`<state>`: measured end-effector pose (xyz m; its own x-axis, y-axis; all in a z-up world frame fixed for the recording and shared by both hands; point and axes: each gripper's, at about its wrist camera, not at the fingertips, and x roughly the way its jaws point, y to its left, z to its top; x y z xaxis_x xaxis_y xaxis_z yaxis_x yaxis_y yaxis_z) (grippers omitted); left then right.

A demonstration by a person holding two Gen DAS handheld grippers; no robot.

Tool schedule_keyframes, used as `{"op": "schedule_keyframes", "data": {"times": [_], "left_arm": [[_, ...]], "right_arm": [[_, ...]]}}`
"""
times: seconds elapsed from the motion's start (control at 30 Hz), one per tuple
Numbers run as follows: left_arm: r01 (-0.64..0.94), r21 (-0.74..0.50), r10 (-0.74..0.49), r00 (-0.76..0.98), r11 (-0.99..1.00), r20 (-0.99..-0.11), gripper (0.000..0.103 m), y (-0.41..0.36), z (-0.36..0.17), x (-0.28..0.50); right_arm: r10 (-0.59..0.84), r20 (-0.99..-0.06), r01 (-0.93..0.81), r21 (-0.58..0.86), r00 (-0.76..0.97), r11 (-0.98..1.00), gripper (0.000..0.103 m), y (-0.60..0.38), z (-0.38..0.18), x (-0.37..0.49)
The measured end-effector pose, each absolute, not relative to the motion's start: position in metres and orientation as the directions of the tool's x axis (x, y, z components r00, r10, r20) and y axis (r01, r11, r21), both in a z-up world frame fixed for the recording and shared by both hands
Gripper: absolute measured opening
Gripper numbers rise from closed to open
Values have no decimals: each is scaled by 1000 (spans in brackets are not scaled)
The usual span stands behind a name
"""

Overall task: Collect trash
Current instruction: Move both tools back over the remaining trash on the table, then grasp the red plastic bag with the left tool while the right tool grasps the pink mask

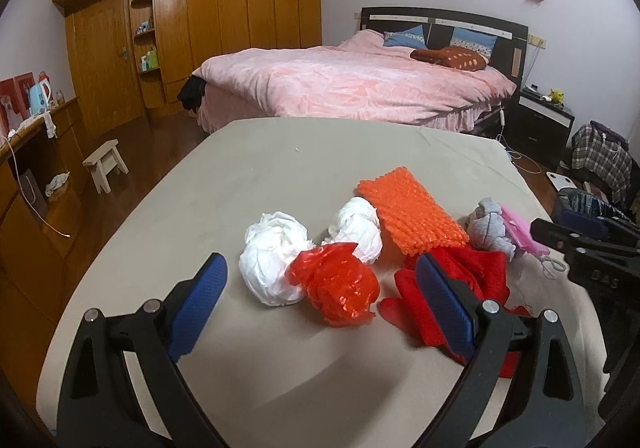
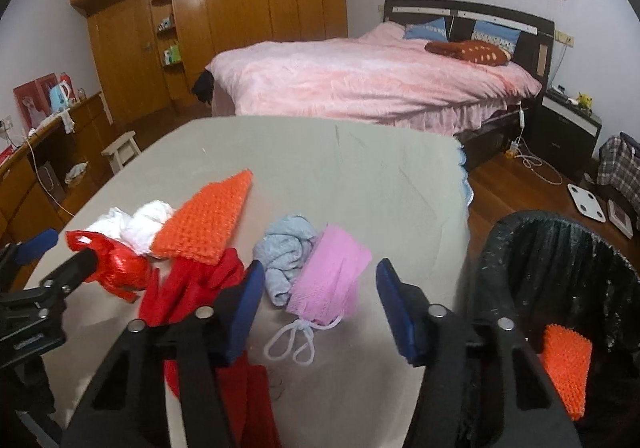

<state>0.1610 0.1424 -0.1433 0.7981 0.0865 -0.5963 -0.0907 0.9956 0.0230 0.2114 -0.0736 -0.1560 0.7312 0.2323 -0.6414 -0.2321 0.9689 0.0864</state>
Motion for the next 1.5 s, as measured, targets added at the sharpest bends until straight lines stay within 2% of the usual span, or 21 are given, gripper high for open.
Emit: {"op": "schedule_keyframes", "data": {"times": [0.17, 0.43, 0.47, 0.53, 0.57, 0.73, 0.83, 0.9, 0.93, 0.97, 1.07, 1.5], "left_arm": [[-87, 14, 77, 790, 996, -609, 93, 139, -150, 165], [-89, 11, 76, 772, 996, -631, 92, 136, -161, 168], [-92, 13, 79, 770, 996, -633, 92, 137, -162, 169], [-98, 13, 84, 770, 995, -633, 88, 137, -162, 170], [-101, 11, 85, 770, 995, -632, 82, 138, -162, 170], [-119, 9, 97, 764, 993, -638, 73, 138, -164, 169], [-110, 6, 87, 756, 994, -649, 60, 136, -165, 172], [-104, 7, 83, 747, 995, -659, 45, 135, -167, 174], [-99, 1, 75, 744, 995, -664, 40, 134, -168, 175], [-91, -8, 62, 743, 996, -666, 30, 134, -168, 175], [-88, -8, 62, 755, 996, -653, 21, 130, -164, 171], [-64, -30, 35, 816, 998, -577, 18, 116, -125, 144]], "right_arm": [[227, -680, -223, 95, 698, 970, 47, -73, -170, 223], [294, -709, -257, 163, 641, 953, 19, -78, -182, 231], [298, -706, -262, 163, 643, 951, 18, -78, -181, 230], [295, -696, -265, 154, 654, 952, 15, -80, -176, 226], [292, -688, -265, 149, 664, 953, 15, -81, -173, 224], [302, -660, -271, 152, 688, 950, 14, -83, -160, 217], [312, -651, -280, 156, 692, 947, 14, -82, -155, 214], [312, -646, -286, 150, 697, 947, 14, -81, -153, 211], [313, -643, -289, 146, 699, 946, 14, -80, -151, 209], [314, -640, -292, 143, 702, 946, 14, -79, -150, 208], [321, -630, -299, 146, 707, 943, 14, -79, -144, 203], [353, -562, -325, 153, 748, 933, 14, -87, -109, 179]]}}
